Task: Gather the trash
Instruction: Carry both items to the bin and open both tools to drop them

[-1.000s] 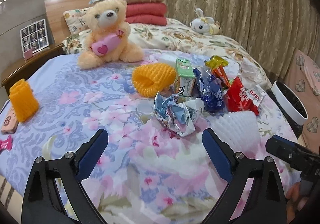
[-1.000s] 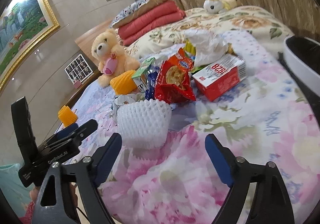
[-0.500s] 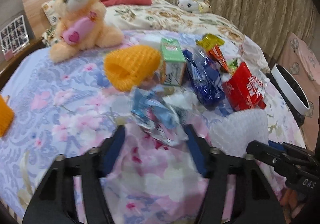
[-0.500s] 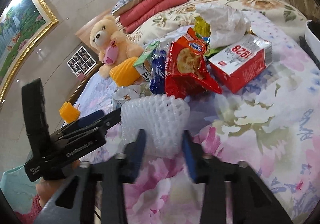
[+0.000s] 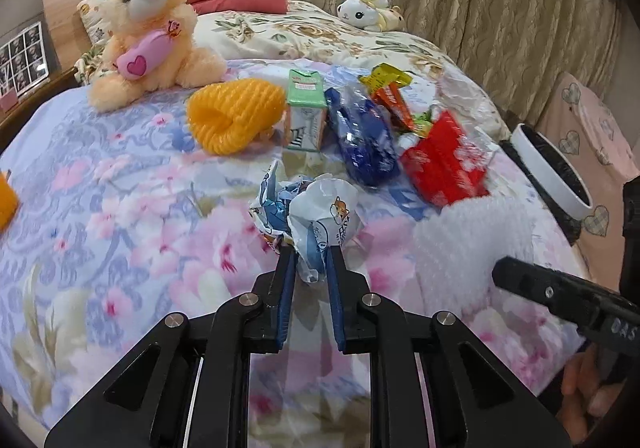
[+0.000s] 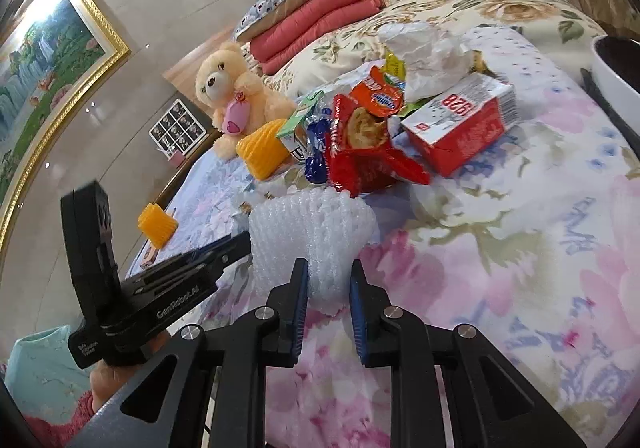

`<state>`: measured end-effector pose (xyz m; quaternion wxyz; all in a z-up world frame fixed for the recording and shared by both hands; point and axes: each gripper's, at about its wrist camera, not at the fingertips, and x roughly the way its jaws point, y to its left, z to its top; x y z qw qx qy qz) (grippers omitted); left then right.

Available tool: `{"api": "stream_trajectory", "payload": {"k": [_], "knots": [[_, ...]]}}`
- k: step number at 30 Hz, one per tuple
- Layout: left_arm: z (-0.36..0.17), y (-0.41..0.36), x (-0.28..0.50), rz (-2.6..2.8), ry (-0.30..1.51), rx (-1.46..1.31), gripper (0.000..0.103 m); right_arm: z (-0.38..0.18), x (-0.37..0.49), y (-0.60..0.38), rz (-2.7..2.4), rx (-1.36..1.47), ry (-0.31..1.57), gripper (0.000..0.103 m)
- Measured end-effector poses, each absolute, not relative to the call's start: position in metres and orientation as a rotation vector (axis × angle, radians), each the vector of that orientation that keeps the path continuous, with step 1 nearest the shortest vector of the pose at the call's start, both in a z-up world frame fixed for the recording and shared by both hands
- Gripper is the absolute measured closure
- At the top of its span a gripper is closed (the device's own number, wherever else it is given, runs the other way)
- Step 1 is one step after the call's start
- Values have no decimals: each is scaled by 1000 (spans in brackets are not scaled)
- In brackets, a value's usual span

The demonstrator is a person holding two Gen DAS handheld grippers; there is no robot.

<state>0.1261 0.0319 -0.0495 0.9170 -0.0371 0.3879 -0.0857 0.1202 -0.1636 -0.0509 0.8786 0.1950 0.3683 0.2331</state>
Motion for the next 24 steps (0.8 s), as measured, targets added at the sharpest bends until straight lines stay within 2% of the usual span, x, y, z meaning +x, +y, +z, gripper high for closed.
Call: {"api": "stream_trajectory", "payload": {"k": [24], "knots": [[-20, -99, 97, -453, 760, 7, 88, -37, 80, -289, 241, 494, 653, 84]]}}
